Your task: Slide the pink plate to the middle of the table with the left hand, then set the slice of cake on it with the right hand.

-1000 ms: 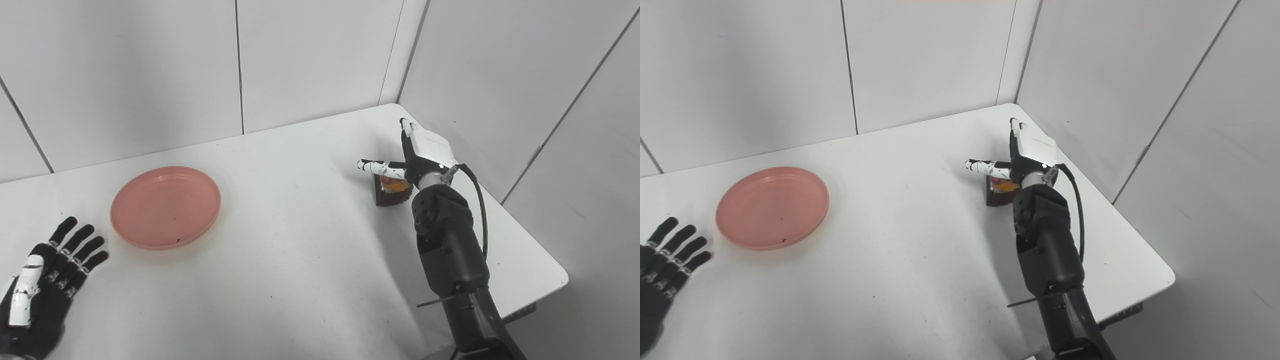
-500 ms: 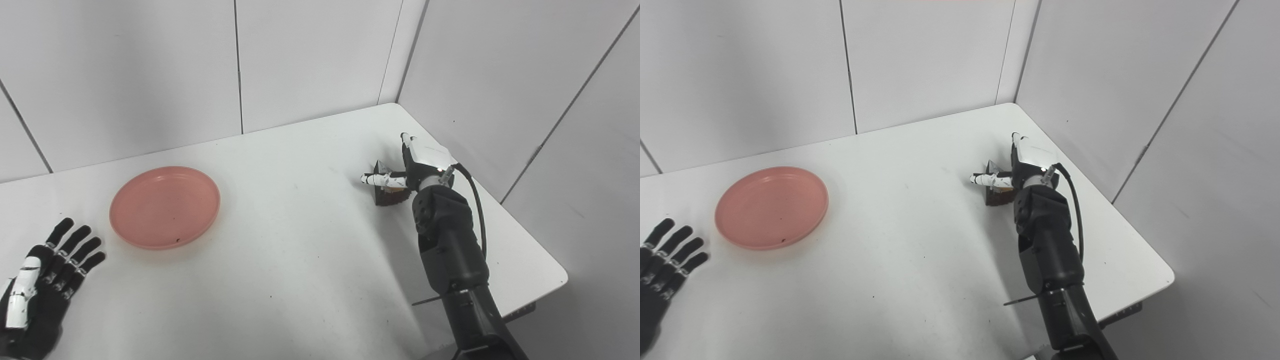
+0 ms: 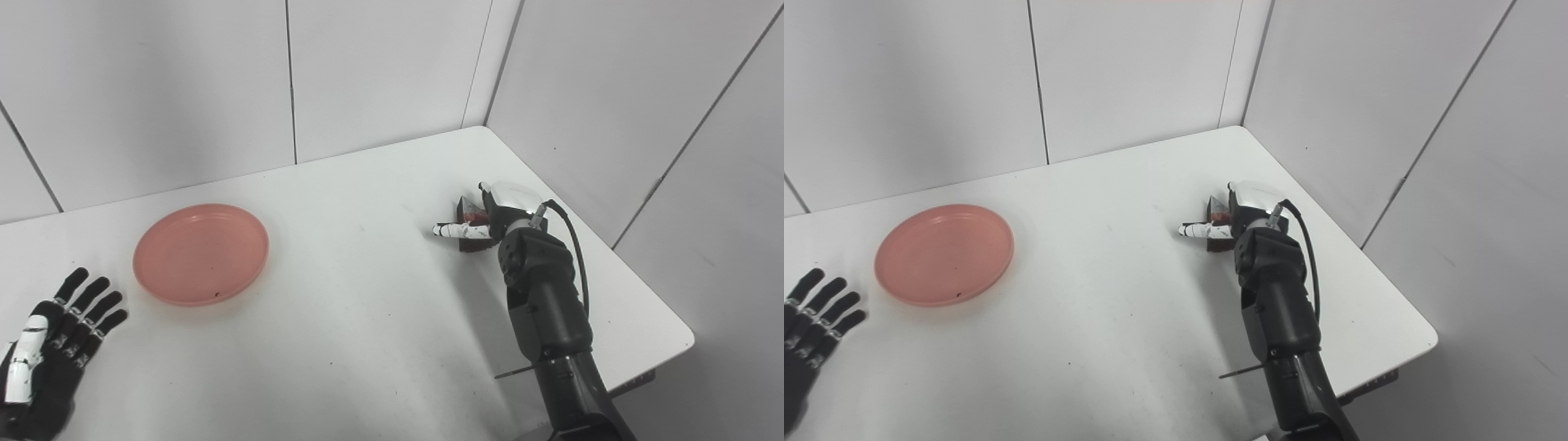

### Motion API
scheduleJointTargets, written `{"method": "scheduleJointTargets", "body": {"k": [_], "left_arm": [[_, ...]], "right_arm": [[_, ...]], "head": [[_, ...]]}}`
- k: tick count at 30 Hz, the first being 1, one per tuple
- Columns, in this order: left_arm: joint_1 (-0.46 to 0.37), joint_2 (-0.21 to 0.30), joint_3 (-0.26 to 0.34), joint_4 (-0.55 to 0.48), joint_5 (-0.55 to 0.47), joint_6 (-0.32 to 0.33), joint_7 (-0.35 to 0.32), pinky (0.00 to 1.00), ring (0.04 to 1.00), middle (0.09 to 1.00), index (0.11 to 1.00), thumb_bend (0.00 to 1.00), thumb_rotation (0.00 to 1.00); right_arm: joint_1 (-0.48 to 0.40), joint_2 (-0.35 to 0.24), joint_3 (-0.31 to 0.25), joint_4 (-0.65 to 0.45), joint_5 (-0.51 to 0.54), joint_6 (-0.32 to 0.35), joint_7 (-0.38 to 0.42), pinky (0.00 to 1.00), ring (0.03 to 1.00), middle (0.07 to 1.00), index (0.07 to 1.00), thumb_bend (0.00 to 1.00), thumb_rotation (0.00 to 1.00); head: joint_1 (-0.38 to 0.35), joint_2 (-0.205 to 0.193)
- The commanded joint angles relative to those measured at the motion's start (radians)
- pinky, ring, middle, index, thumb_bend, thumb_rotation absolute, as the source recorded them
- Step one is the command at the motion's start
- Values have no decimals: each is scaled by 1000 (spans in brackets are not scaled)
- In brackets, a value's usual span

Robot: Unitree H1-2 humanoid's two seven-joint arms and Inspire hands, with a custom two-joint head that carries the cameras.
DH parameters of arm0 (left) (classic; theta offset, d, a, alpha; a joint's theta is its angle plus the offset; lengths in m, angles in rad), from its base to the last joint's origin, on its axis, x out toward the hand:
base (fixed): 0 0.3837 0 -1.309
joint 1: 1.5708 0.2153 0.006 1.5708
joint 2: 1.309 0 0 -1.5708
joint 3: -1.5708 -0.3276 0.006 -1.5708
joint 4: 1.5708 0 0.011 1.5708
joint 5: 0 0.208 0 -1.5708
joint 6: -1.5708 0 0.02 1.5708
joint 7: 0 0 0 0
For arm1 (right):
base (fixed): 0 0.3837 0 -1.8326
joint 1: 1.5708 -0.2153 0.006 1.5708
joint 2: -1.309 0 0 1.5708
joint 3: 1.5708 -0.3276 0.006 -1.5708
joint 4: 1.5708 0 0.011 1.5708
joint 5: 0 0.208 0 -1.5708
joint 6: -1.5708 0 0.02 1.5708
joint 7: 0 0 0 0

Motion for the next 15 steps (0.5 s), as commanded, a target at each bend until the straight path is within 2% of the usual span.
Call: {"method": "scheduleJointTargets", "body": {"k": [1, 5, 6, 8, 10, 15], "left_arm": [[64, 11, -5, 38, 14, 93, 27, 861, 890, 919, 919, 465, 902], [65, 10, -6, 34, 17, 91, 28, 860, 890, 918, 918, 465, 902], [66, 9, -5, 32, 17, 93, 31, 857, 887, 916, 916, 465, 900], [66, 8, -5, 28, 14, 99, 33, 856, 884, 915, 914, 461, 901], [67, 7, -4, 24, 11, 104, 33, 858, 886, 917, 915, 461, 902], [68, 3, 0, 17, 7, 111, 34, 856, 882, 916, 917, 458, 901]], "right_arm": [[-40, -13, -11, -41, -15, 3, -4, 698, 829, 860, 910, 1000, 789], [-45, -11, -6, -63, -9, 3, 7, 666, 809, 854, 902, 1000, 730], [-44, -13, -3, -70, -2, 3, 9, 645, 787, 841, 896, 998, 697], [-40, -15, -2, -85, 19, 3, 7, 542, 686, 772, 864, 970, 568], [-38, -18, 0, -95, 21, 3, 20, 504, 653, 743, 845, 956, 505], [-43, -29, 4, -83, -14, 3, 67, 523, 667, 735, 819, 903, 370]], "head": [[1, -1], [4, 1], [4, 2], [5, 3], [6, 4], [7, 5]]}}
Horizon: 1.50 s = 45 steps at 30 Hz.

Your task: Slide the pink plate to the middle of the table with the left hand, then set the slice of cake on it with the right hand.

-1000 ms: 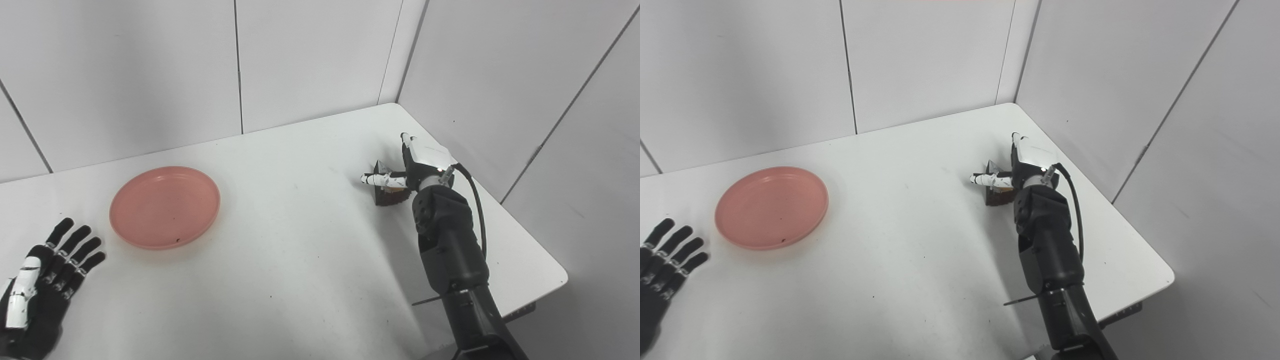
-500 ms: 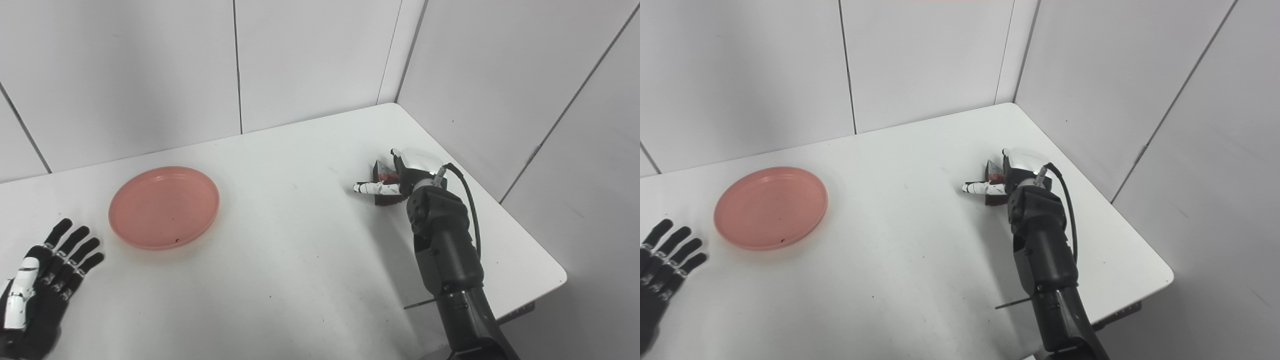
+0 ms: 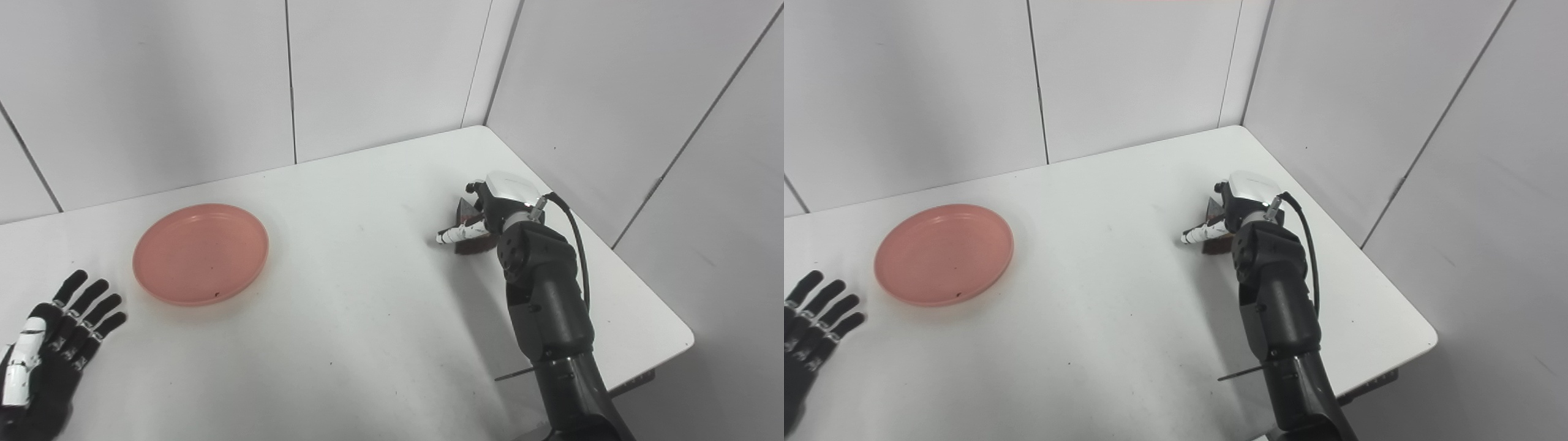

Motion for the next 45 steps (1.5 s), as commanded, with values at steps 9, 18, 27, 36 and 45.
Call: {"method": "scheduleJointTargets", "body": {"k": [9, 18, 27, 36, 45], "left_arm": [[61, 3, -7, 33, 12, 83, 25, 860, 882, 913, 915, 464, 889], [67, 4, -12, 19, 12, 86, 23, 858, 886, 915, 914, 467, 890], [72, 2, -15, 7, 15, 85, 27, 858, 889, 918, 917, 470, 895], [74, -8, -22, 1, 15, 85, 31, 868, 895, 920, 918, 476, 893], [77, -25, -33, -11, 16, 79, 37, 882, 911, 933, 927, 487, 881]], "right_arm": [[-26, -79, 30, 67, -36, 3, -10, 423, 542, 628, 726, 924, 266], [-30, -86, 28, 139, -38, 3, -42, 192, 285, 426, 776, 871, 48], [-4, -90, 16, 103, 91, 3, -158, 298, 372, 452, 530, 524, 0], [-7, -93, 29, 21, 228, 3, -264, 318, 383, 439, 538, 519, 0], [-42, -81, 36, -74, 381, 3, -250, 315, 396, 437, 541, 518, 0]], "head": [[1, 0], [10, 7], [24, 9], [49, 7], [86, 7]]}}
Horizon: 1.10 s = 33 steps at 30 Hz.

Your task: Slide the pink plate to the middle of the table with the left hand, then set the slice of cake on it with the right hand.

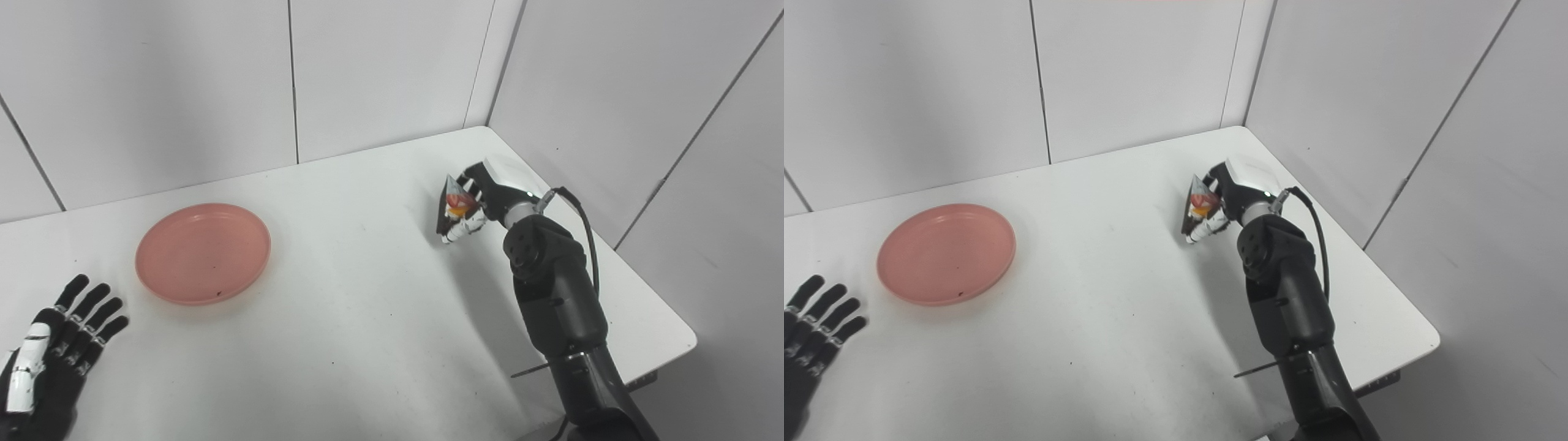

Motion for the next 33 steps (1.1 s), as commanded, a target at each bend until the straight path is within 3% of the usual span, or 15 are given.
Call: {"method": "scheduleJointTargets", "body": {"k": [1, 6, 10, 12, 15, 16, 20, 26, 33], "left_arm": [[54, -8, -23, 23, 20, 76, 21, 883, 911, 933, 927, 487, 881], [60, -25, -43, 7, 41, 63, 37, 889, 921, 942, 939, 485, 898], [69, -57, -73, -28, 77, 66, 80, 902, 931, 950, 950, 475, 919], [73, -74, -86, -50, 96, 78, 104, 909, 936, 954, 956, 467, 938], [76, -99, -103, -78, 122, 100, 137, 935, 953, 969, 974, 440, 993], [76, -111, -111, -90, 133, 114, 155, 936, 953, 970, 974, 440, 995], [73, -147, -133, -113, 174, 139, 205, 958, 964, 976, 975, 426, 1000], [59, -197, -155, -92, 226, 121, 246, 972, 971, 984, 980, 422, 1000], [42, -241, -159, -61, 262, 95, 282, 963, 966, 981, 986, 420, 1000]], "right_arm": [[-52, -11, 1, -41, 18, 2, -9, 315, 396, 437, 541, 519, 0], [-96, -3, 37, -52, 27, 2, 35, 365, 440, 450, 529, 522, 0], [-142, -2, 94, -21, 58, 1, 41, 359, 431, 454, 534, 520, 0], [-167, -2, 131, -1, 88, 0, 35, 351, 425, 453, 537, 519, 0], [-202, 6, 179, 38, 137, -6, 12, 345, 419, 445, 543, 518, 0], [-221, 16, 204, 57, 144, -4, 11, 345, 418, 444, 544, 517, 0], [-283, 56, 287, 126, 182, -19, -15, 362, 438, 459, 532, 520, 0], [-359, 104, 387, 249, 231, -49, -86, 351, 428, 455, 536, 519, 0], [-413, 138, 451, 355, 285, -77, -161, 354, 429, 457, 535, 520, 0]], "head": [[16, -1], [77, -4], [200, -13], [228, -15], [274, -19], [322, -22], [388, -28], [488, -34], [546, -38]]}}
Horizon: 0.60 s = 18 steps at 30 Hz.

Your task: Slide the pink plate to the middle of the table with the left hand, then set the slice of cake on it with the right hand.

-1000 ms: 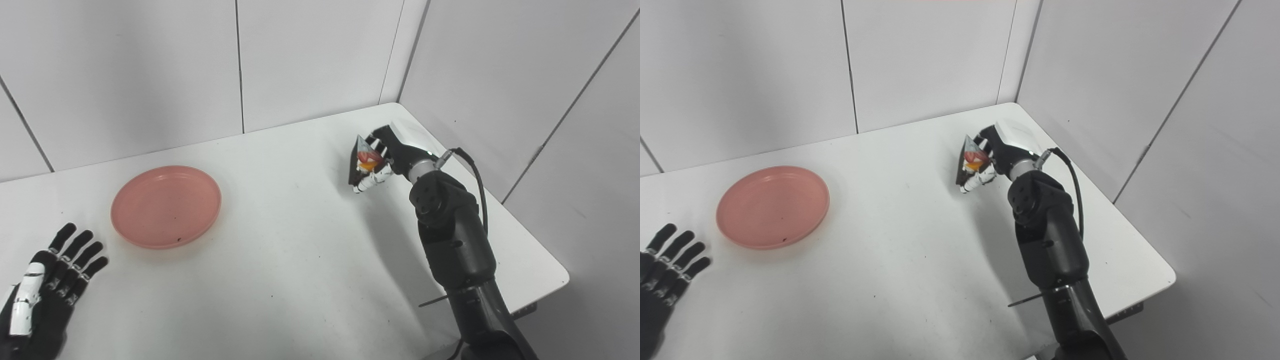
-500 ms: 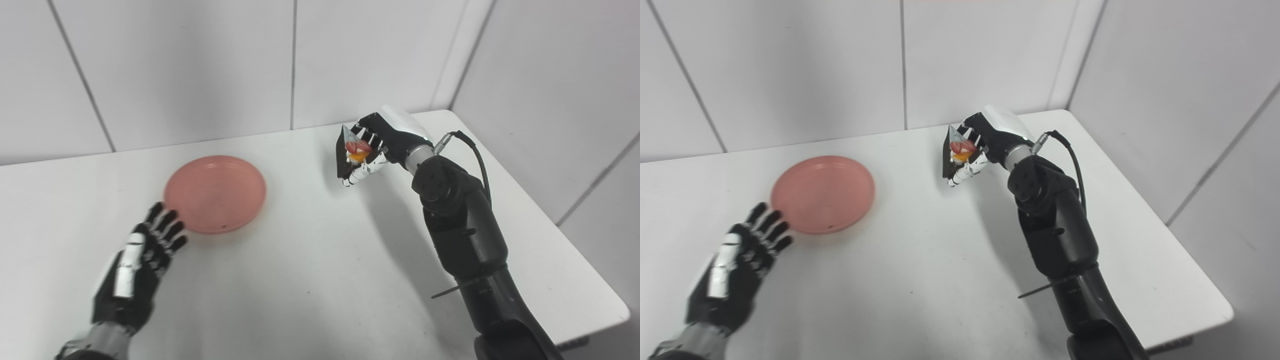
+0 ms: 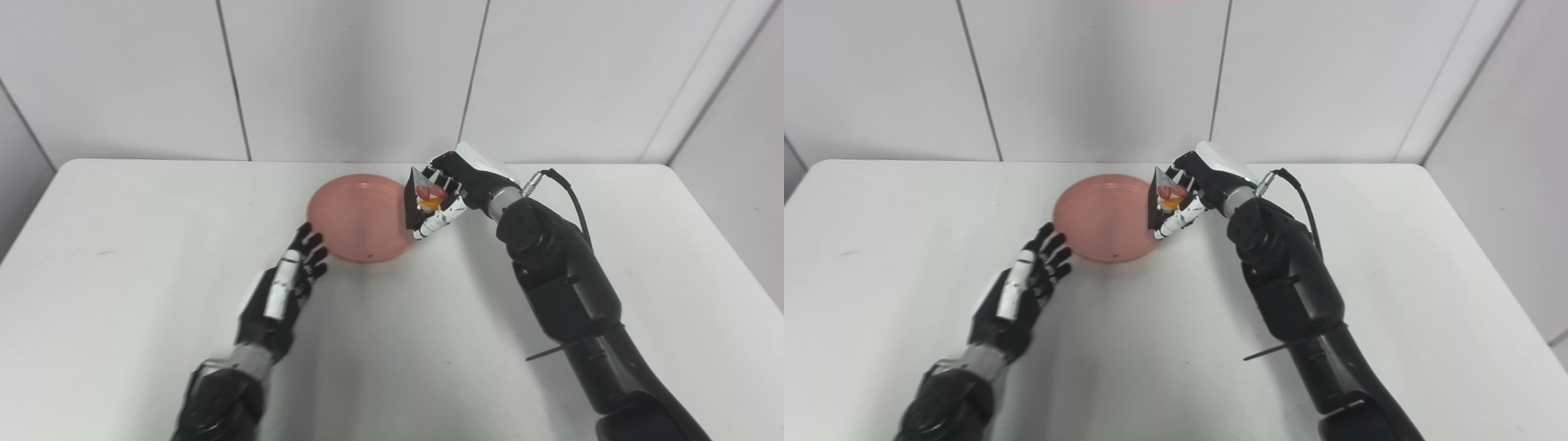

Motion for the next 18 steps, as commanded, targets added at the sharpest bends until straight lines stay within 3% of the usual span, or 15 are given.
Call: {"method": "scheduleJointTargets", "body": {"k": [1, 2, 6, 15, 18], "left_arm": [[21, -19, -11, 58, 23, 44, 20, 961, 965, 980, 986, 421, 1000], [20, -23, -10, 61, 24, 41, 23, 964, 967, 982, 987, 421, 1000], [18, -32, -16, 62, 38, 44, 28, 972, 976, 991, 995, 424, 1000], [20, -41, -32, 56, 49, 39, 36, 967, 979, 995, 995, 412, 1000], [20, -44, -33, 54, 53, 39, 35, 968, 981, 997, 994, 410, 1000]], "right_arm": [[-75, 5, 8, 14, 16, -43, -52, 354, 429, 457, 534, 520, 0], [-81, 10, 15, 26, 25, -50, -60, 353, 440, 485, 496, 523, 0], [-109, 40, 50, 63, 36, -50, -90, 340, 415, 447, 535, 519, 0], [-203, 96, 87, 256, 72, -145, -210, 340, 428, 458, 519, 523, 0], [-233, 109, 101, 322, 72, -166, -252, 390, 469, 465, 509, 525, 0]], "head": [[9, -2], [9, -2], [16, -4], [17, -6], [17, -7]]}}
